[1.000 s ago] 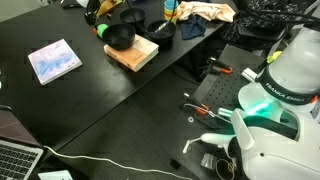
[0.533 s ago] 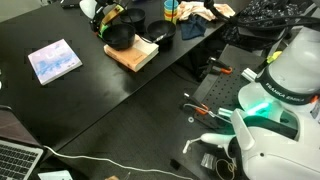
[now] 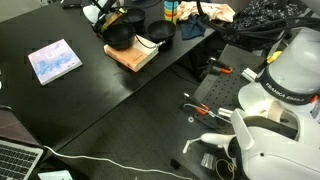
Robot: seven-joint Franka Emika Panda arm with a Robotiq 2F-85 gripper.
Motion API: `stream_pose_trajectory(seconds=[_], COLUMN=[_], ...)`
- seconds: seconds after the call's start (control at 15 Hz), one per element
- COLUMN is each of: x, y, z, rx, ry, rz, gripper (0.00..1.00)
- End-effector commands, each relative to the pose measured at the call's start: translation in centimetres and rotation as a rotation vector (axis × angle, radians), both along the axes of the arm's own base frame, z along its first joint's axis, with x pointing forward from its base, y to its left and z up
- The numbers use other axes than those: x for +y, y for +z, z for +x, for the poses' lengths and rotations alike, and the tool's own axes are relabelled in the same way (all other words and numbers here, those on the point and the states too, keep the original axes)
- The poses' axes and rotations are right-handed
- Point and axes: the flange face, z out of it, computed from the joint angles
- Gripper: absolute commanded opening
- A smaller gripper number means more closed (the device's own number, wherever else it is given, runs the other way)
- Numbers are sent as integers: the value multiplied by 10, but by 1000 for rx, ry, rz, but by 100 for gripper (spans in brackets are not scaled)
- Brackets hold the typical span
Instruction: Unstack the bowls, then put the apple in the right black bowl and the orange in the bowl on the book
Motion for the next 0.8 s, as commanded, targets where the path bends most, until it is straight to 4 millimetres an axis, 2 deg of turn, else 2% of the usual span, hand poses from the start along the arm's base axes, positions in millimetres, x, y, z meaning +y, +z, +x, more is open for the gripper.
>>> stream_pose_trajectory(seconds=[0.0,0.2,0.4,0.53,0.73], x=[-5,-3,-7,-18,-51], y=[10,29,60,79,102], z=[9,9,14,16,15], rx=[-8,39,54,68,90], ry=[12,15,-8,-38,-95], rz=[-1,7,-10,-46,-125], gripper=[54,54,54,54,54])
